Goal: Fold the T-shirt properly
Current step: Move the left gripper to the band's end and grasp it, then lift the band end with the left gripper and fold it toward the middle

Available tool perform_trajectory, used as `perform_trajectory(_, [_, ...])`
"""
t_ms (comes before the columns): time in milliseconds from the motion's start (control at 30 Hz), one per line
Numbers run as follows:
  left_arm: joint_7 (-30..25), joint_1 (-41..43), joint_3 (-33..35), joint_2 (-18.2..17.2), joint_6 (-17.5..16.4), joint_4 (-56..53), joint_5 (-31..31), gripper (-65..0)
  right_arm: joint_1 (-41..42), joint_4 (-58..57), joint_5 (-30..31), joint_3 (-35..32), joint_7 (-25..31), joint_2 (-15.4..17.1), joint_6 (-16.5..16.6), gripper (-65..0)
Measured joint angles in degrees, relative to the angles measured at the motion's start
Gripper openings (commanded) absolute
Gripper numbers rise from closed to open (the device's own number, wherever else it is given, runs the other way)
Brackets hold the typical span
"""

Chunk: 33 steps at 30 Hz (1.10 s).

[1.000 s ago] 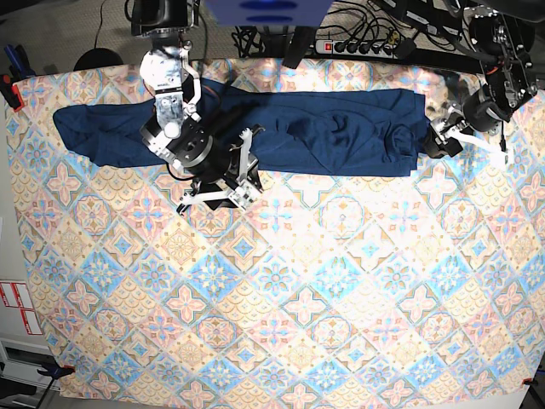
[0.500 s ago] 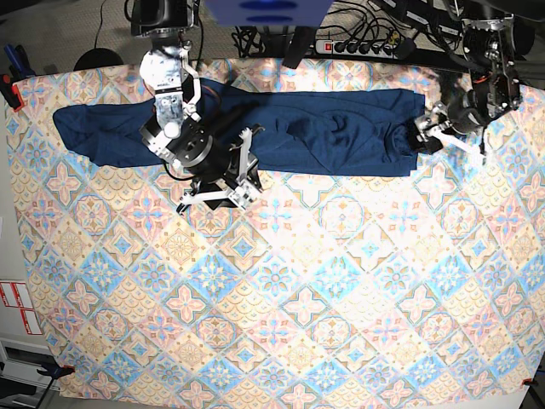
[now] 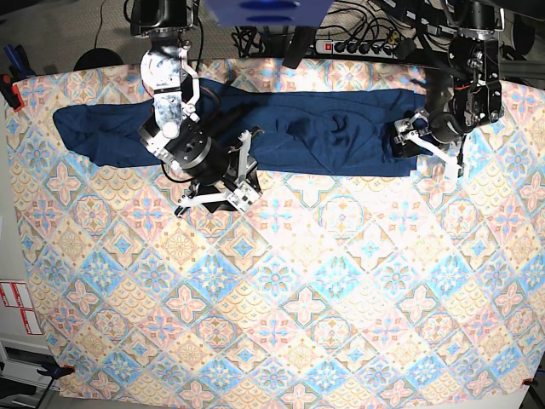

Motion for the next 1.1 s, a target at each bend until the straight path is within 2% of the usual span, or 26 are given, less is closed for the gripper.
perform_trajectory(67, [-0.2, 0.0, 0.8, 0.0, 0.0, 0.0, 0.0, -16.1, 0.0, 0.0, 0.0, 0.0, 0.0, 0.0, 0.0, -45.8])
perform_trajectory(233, [-1.1, 0.5, 7.3, -0.6, 1.0, 1.7, 1.4, -32.3, 0.0, 0.0, 0.0, 0.0, 0.0, 0.0, 0.0, -45.8])
perform_trajectory(367, [0.8, 2.5, 9.0, 1.3, -0.2, 4.7, -1.2, -42.8, 0.0, 0.0, 0.2, -0.1, 0.0, 0.0, 0.0, -45.8])
perform_trajectory(467, [2.5, 2.5, 9.6, 1.4, -0.7, 4.6, -1.7, -44.2, -0.1, 0.0, 0.1, -0.1, -0.1, 0.2, 0.0, -45.8])
perform_trajectory(667, [2.1, 2.4, 9.0, 1.6, -0.4, 4.6, -1.5, -45.3, 0.0, 0.0, 0.2, -0.1, 0.0, 0.0, 0.0, -45.8])
perform_trajectory(733, [1.9, 2.4, 8.6, 1.6, -0.4, 4.6, -1.5, -47.9, 0.0, 0.0, -0.1, -0.1, -0.2, 0.1, 0.0, -45.8])
perform_trajectory(900, [-0.3, 2.6, 2.4, 1.5, 0.0, 4.5, -0.8, -55.3, 0.0, 0.0, 0.1, 0.1, 0.0, 0.2, 0.0, -45.8])
perform_trajectory(1000, [-1.0, 2.6, -1.7, 1.7, -0.1, 4.5, -0.5, -64.9, -0.3, 0.0, 0.0, 0.0, 0.0, 0.2, 0.0, -45.8])
perform_trajectory(1100, [-0.7, 2.6, -6.0, 1.9, -0.3, 4.5, -1.2, -65.0, -1.2, 0.0, 0.1, 0.1, 0.0, 0.2, 0.0, -45.8])
